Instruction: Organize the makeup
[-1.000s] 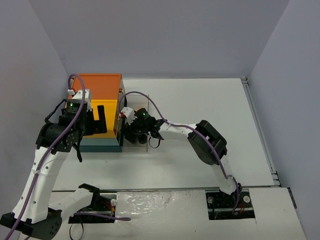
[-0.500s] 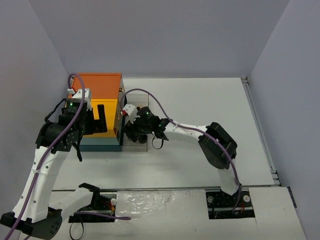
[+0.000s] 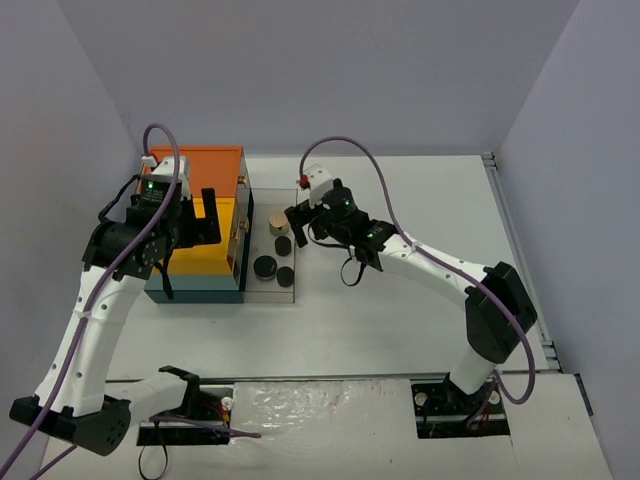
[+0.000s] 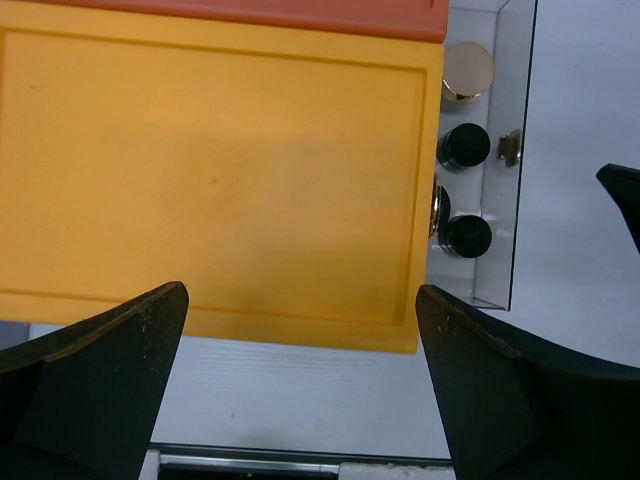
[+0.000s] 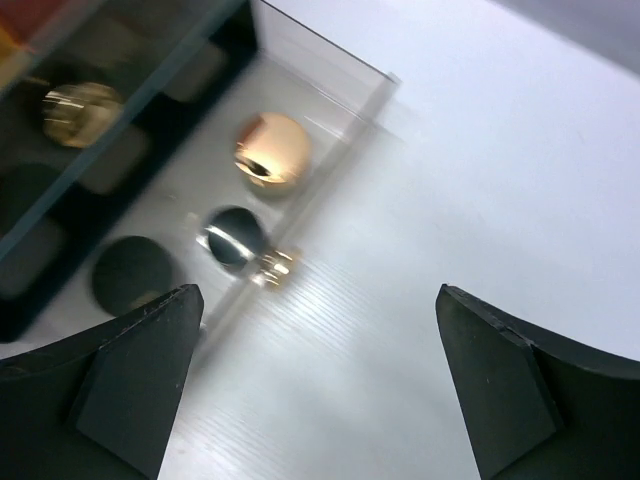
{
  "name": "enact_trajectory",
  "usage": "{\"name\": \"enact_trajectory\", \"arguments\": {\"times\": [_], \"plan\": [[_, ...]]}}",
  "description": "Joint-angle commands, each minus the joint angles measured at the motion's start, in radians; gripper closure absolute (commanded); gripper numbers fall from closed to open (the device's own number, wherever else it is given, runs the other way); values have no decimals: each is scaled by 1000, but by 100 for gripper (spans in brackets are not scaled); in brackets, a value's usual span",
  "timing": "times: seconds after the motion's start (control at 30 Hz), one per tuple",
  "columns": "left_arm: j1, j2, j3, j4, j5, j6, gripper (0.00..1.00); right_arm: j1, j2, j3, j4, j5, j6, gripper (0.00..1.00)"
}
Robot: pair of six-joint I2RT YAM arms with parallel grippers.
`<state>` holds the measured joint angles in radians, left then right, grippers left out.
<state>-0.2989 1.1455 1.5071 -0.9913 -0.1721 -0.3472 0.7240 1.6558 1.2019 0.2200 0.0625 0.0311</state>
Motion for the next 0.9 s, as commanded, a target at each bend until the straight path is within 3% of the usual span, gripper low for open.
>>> {"name": "enact_trajectory", "arguments": {"times": [0.0, 0.3, 0.87], "plan": [[9, 63, 39, 117, -21, 27, 3, -83, 12, -21, -42, 101, 138, 0], [23, 157, 8, 200, 21, 25, 3, -95, 248, 77, -60, 111, 224, 0], [24, 196, -96, 255, 98, -20, 3, 15, 491, 325, 20, -134, 198, 0]]}}
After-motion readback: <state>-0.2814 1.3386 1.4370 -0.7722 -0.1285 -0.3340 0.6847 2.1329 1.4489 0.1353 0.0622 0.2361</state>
